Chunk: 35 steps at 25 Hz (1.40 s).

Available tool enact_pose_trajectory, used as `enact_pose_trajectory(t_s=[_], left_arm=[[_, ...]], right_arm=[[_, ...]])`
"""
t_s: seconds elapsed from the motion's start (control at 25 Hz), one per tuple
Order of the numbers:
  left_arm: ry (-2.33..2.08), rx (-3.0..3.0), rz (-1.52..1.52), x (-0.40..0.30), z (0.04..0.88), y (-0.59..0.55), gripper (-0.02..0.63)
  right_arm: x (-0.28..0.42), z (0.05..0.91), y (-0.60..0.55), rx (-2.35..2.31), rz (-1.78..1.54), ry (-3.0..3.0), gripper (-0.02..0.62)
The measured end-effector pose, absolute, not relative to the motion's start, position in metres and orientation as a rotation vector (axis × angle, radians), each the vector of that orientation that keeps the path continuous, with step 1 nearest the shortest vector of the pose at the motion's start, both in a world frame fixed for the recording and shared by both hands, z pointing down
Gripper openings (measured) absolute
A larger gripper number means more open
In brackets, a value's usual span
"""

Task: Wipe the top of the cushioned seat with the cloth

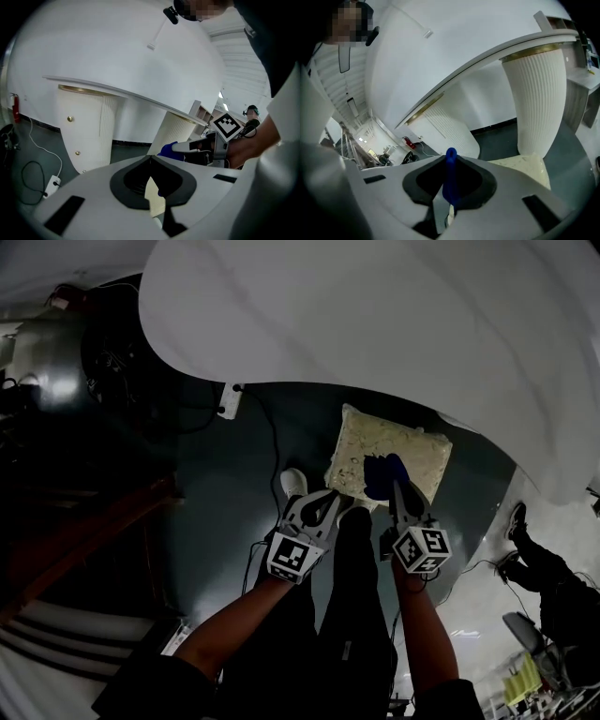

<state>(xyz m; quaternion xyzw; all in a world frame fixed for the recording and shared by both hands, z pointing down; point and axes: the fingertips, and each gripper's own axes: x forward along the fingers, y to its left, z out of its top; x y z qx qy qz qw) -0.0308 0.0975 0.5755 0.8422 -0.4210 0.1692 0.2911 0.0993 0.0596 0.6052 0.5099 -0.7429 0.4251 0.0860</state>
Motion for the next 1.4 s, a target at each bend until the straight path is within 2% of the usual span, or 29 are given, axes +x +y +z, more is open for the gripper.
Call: enact_pose_trajectory(t_s=[0.24, 0.48, 0.8, 1.4], left_arm=[[-1.184, 2.166, 0.435, -0.083, 0.569, 0.103, 0.015], [-1.160, 2.154, 0.425, -0.113, 0.580, 0.111, 0.015], [-1.098, 2.163, 0.434, -0.132, 0.593, 0.118, 0.015], [-1.045, 2.161, 0.451, -0.119, 0.606, 0.124, 0.015]], right_arm=[[0.019, 0.622, 0.067, 1.352, 1.317, -2.265, 0.072], [-0.021, 0.681, 0.070, 1.285, 1.210, -2.151, 0.072], [-0.005, 0.770, 0.088, 1.231, 1.118, -1.914, 0.072], [-0.013, 0.798, 0.106, 1.140, 0.939, -1.866, 0.072]])
